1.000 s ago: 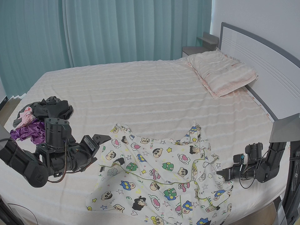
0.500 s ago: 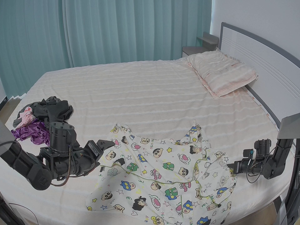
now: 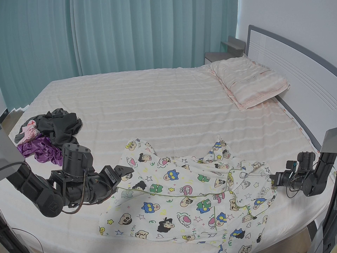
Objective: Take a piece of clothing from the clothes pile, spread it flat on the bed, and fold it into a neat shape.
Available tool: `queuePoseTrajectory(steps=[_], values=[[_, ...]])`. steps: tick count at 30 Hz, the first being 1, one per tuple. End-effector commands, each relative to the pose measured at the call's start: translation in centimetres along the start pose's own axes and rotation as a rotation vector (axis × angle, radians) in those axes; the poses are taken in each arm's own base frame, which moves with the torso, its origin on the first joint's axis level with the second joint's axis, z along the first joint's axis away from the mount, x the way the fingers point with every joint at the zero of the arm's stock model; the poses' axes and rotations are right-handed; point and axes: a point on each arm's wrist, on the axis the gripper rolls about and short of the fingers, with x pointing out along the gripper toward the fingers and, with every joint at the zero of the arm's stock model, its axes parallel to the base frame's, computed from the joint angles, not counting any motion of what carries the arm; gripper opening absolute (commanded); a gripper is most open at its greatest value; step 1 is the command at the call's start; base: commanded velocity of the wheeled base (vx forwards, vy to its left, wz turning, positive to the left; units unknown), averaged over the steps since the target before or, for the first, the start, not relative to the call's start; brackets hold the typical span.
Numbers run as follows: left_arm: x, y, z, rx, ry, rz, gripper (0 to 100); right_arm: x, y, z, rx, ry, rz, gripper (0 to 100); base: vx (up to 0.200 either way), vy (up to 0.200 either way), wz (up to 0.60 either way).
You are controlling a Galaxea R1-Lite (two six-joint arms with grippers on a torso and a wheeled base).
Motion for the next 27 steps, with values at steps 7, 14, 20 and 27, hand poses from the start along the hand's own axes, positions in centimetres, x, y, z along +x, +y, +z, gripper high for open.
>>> queuePoseTrajectory(steps=[7,14,20,27], values=[[0.9,1.2,-0.6,-0.001,0.037,0.063,100,0.7,-1.8,1.0,0.012,-0.046,-0.058,0,0.000,0.000,0.00],[1.3,1.8,-0.9,0.029,0.064,0.104,100,0.9,-2.4,1.5,0.013,-0.066,-0.083,0,0.000,0.000,0.00],[1.3,2.0,-1.3,0.034,0.079,0.117,100,1.1,-2.7,2.3,0.006,-0.095,-0.089,0,0.000,0.000,0.00],[1.2,2.1,-1.9,0.045,0.101,0.123,100,1.0,-2.8,2.4,0.009,-0.103,-0.093,100,0.000,0.000,0.00]])
